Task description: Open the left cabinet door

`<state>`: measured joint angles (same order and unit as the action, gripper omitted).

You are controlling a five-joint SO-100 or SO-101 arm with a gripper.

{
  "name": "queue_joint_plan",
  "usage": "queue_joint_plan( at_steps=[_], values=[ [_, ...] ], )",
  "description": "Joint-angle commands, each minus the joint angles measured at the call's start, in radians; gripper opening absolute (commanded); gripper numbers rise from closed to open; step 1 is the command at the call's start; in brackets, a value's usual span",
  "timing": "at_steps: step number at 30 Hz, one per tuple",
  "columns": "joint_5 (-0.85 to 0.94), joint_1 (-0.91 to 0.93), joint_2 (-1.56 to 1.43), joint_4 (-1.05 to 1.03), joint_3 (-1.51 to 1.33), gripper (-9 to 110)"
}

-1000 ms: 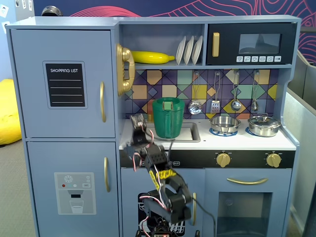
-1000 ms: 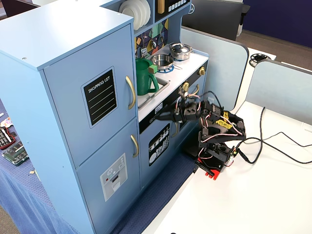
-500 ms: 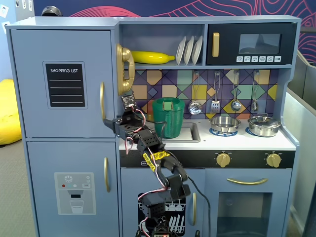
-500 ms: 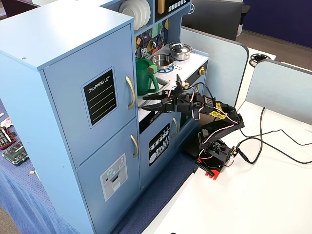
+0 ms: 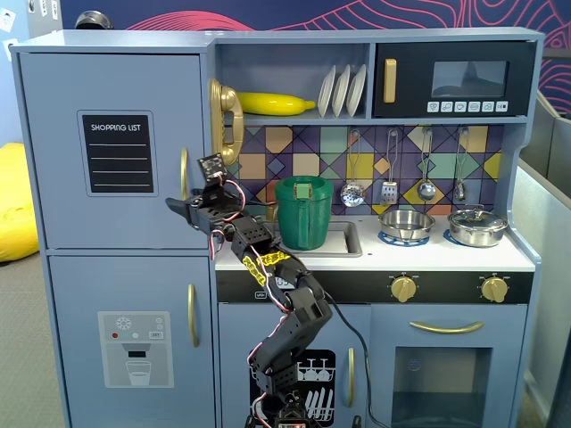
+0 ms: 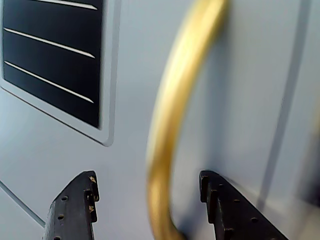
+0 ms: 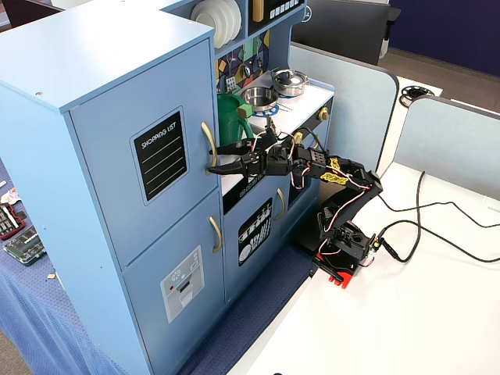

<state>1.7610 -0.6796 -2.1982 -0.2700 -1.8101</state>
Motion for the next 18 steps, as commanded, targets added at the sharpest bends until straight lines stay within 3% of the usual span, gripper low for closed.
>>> queue_joint_plan(
  at_steps=[1,9,18],
  values=[
    [0.021,-0.06,0.012,0.017,0.104,18],
    [0.021,-0.215,-0.135,-0.215,0.066,18],
    [-0.012,-0.353,-0.272,-0.293,0.031,17]
  ],
)
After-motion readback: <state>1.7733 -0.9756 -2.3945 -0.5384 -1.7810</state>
